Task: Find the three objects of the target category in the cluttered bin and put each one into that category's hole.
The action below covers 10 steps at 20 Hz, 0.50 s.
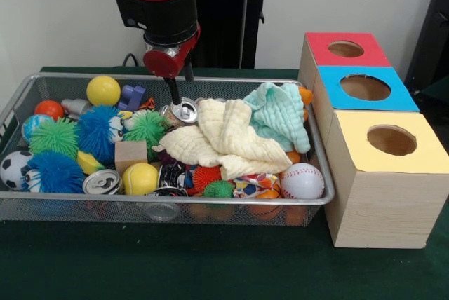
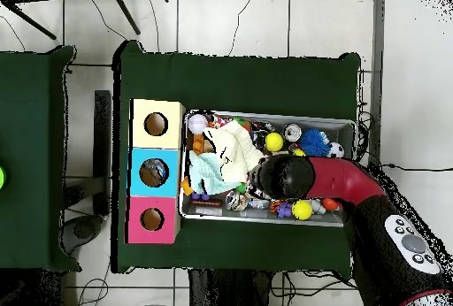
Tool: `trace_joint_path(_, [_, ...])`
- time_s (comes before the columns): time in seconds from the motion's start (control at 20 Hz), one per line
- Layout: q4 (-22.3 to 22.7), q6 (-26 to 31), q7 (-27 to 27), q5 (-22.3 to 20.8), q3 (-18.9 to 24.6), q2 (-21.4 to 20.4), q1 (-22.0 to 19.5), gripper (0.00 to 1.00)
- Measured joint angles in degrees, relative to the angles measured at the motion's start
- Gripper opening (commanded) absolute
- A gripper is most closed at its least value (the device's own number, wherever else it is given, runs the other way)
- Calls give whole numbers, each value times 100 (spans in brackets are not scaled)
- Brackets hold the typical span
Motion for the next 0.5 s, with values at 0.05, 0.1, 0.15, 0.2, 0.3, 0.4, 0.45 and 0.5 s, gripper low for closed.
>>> trace_joint_path(0.05, [10, 0, 0, -1, -13, 2, 5, 100])
trace_joint_path(0.1, [26, 0, 0, -3, -36, 6, 13, 100])
trace_joint_path(0.15, [34, 0, 0, -3, -47, 8, 19, 100])
trace_joint_path(0.2, [45, 0, 0, -6, -68, 11, 29, 100])
trace_joint_path(0.3, [55, -13, 0, -26, -129, 24, 59, 100])
trace_joint_path(0.4, [56, -45, 0, -47, -166, 27, 77, 100])
trace_joint_path(0.45, [57, -64, 0, -59, -180, 26, 84, 100])
trace_joint_path(0.5, [57, -81, 0, -65, -192, 27, 90, 100])
